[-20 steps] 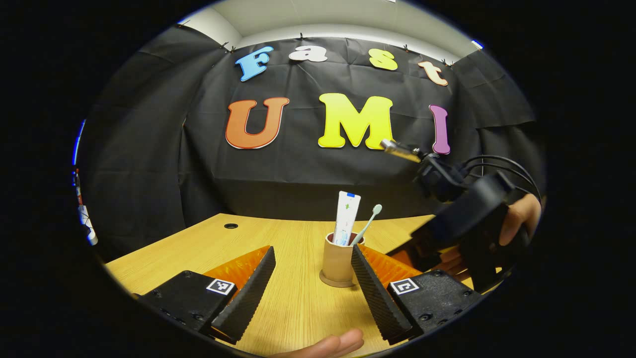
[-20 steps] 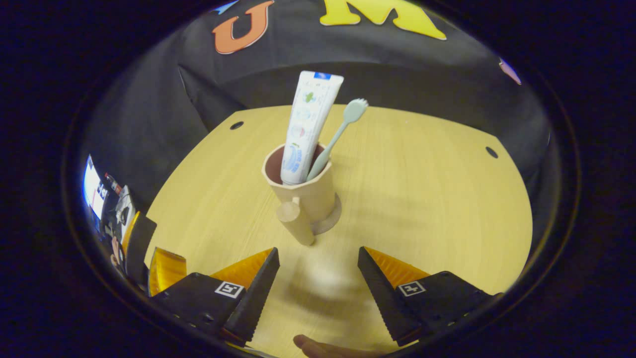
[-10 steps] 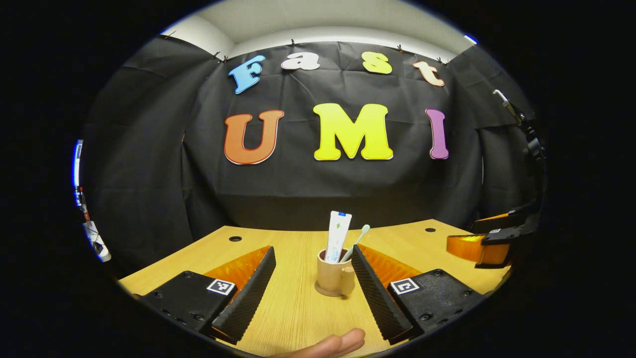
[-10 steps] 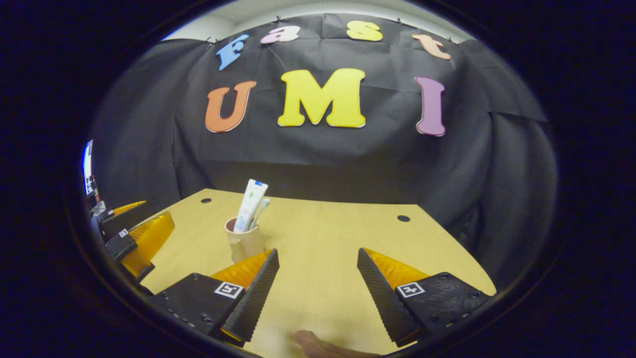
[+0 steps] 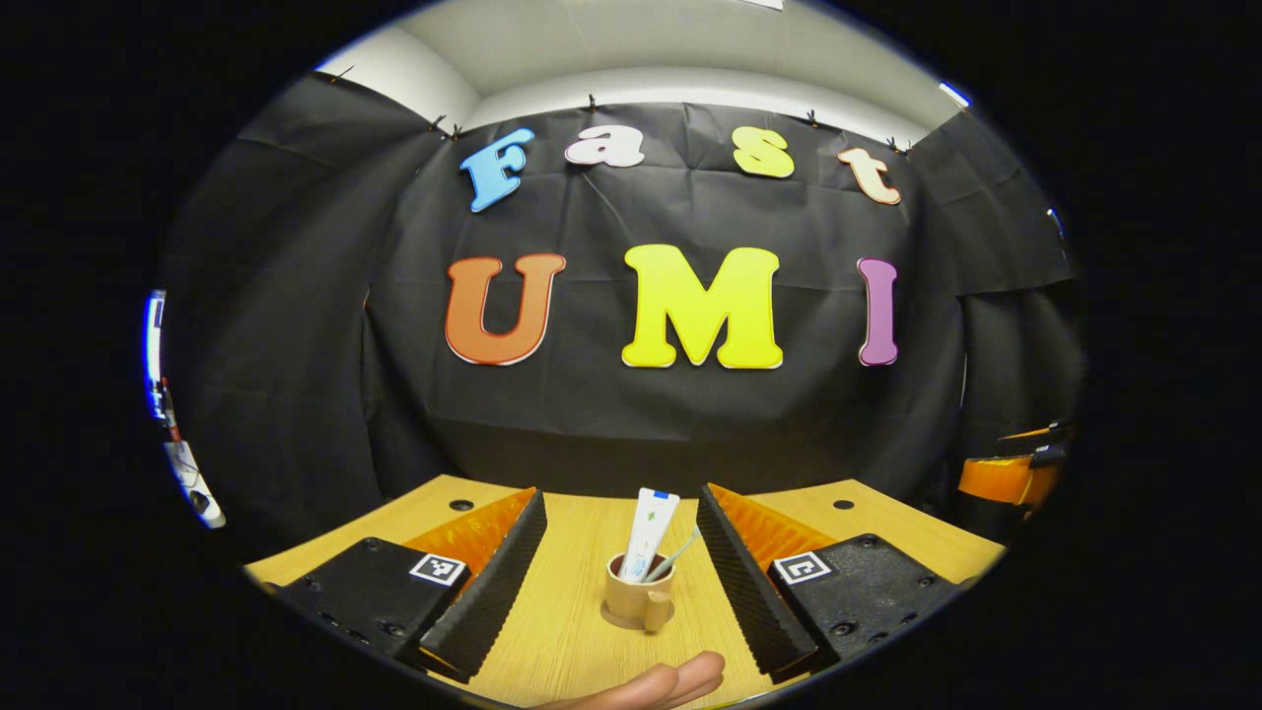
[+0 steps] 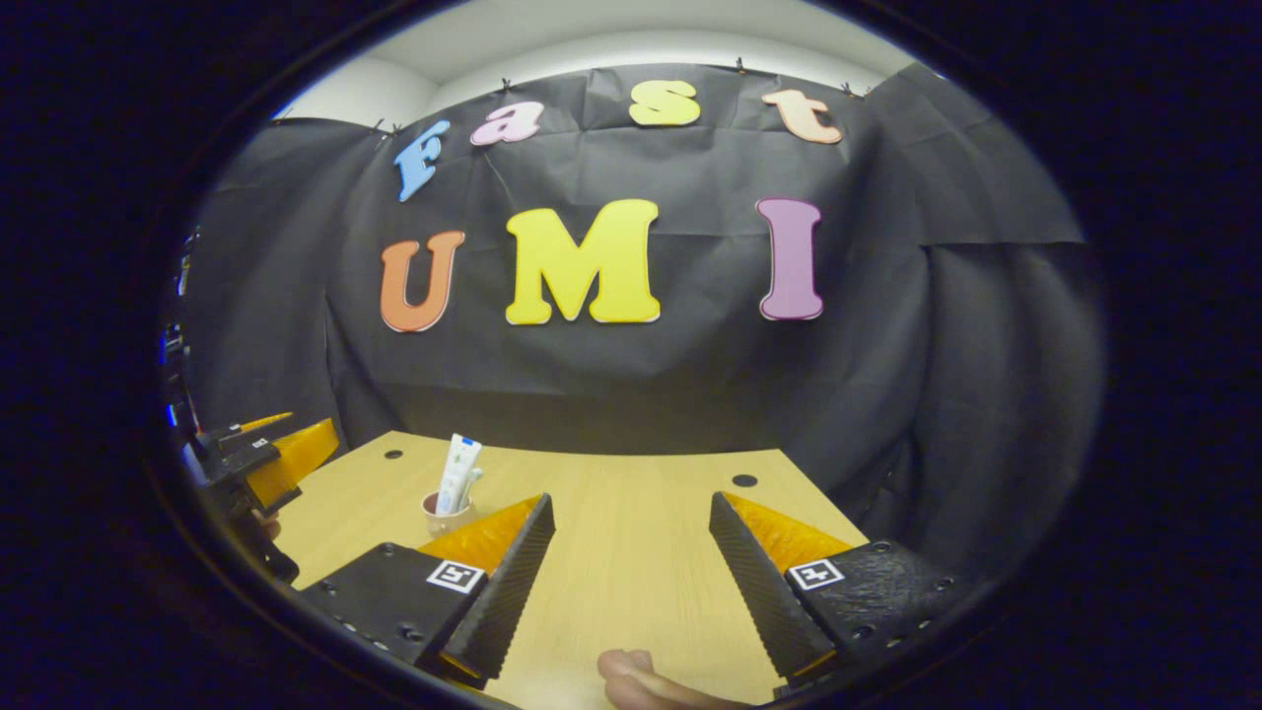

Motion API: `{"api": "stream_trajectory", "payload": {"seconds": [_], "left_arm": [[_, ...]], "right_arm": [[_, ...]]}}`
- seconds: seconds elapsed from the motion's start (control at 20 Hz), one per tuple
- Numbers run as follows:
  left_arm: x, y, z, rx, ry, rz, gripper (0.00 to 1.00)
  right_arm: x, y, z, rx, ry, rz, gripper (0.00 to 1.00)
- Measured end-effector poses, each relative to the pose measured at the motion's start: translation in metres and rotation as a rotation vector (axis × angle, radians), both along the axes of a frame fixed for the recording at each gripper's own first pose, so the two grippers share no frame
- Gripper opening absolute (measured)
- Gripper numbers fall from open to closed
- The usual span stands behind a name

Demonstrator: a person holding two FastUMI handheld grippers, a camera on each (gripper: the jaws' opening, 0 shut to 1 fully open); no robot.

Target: Put the toothbrush and toothpaste on the desktop into the cup, then pick up the cup and place it on the coaster on the desktop.

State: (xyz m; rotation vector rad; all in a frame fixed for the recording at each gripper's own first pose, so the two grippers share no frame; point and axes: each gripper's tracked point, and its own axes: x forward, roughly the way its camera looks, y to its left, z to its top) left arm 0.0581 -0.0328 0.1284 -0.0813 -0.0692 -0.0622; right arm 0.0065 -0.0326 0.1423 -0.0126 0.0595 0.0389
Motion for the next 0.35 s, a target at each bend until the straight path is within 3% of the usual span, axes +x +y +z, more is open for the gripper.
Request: {"api": "stream_trajectory", "payload": {"seconds": [0.2, 0.35], "left_arm": [[0.004, -0.004, 0.018, 0.010, 0.011, 0.036, 0.97], [0.003, -0.005, 0.023, 0.010, 0.045, 0.060, 0.97]], "right_arm": [[0.001, -0.006, 0.040, -0.013, -0.034, 0.028, 0.96], [0.009, 0.002, 0.054, -0.017, -0.062, 0.114, 0.96]]}}
